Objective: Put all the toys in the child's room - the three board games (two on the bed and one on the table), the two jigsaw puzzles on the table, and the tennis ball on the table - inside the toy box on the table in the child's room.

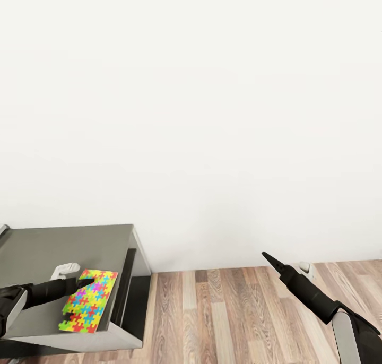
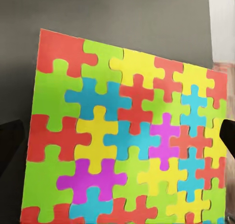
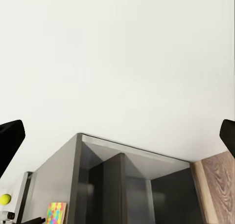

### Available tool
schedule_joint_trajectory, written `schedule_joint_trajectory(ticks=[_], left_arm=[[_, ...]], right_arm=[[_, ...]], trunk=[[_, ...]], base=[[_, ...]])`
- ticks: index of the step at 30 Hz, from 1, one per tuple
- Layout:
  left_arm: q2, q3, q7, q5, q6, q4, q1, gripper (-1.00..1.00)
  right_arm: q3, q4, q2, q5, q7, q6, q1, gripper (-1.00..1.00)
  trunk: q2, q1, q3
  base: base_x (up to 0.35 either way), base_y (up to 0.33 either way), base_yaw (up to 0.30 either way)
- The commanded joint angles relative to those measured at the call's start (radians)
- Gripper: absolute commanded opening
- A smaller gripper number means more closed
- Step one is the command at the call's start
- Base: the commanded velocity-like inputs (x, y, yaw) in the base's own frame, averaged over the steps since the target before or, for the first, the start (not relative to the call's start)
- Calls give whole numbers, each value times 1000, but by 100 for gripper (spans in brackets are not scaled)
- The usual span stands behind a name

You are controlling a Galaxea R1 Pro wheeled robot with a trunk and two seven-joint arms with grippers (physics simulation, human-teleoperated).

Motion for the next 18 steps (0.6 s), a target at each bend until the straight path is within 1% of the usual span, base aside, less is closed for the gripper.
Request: schedule_joint_trajectory(ticks=[1,4,10,15,18], left_arm=[[0,4,-4,2,9,-1,0,100],[-1,4,-4,2,9,-1,0,100],[-1,4,-4,2,9,-1,0,100],[0,4,-5,2,10,-1,0,100],[0,4,-6,2,9,-1,0,100]], right_arm=[[-2,0,1,-2,2,6,-1,100],[-2,0,1,-2,2,6,-1,100],[-2,0,1,-2,2,6,-1,100],[-2,0,1,-2,1,6,-1,100],[-2,0,1,-2,1,6,-1,100]], trunk=[[-2,1,-1],[-2,1,2],[-2,1,3],[-2,1,3],[-2,1,3]], base=[[0,24,-223],[0,11,-157],[-15,18,-40],[-157,149,-6],[-93,85,-2]])
